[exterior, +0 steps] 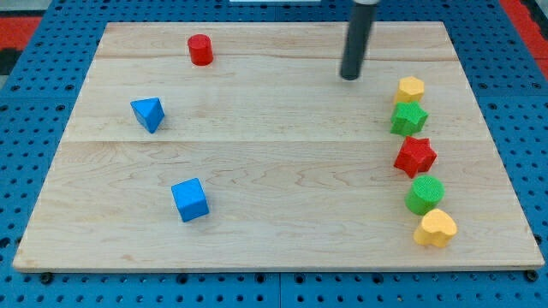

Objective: Place the red circle on top of the yellow hexagon

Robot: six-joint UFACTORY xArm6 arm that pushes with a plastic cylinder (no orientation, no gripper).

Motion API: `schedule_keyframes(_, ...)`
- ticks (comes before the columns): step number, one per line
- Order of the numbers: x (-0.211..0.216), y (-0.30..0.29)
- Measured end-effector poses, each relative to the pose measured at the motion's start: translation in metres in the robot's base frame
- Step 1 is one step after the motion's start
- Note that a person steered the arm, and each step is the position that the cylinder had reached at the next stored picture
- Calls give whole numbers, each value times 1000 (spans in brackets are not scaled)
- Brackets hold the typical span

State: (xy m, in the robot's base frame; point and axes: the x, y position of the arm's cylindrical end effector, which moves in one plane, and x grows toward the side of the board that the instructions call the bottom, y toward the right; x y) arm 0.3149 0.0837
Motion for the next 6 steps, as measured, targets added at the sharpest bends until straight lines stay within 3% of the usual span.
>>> schedule_keyframes(3,-7,-217)
schedule_keyframes(5,-42,-252)
schedule_keyframes(6,-45,-206)
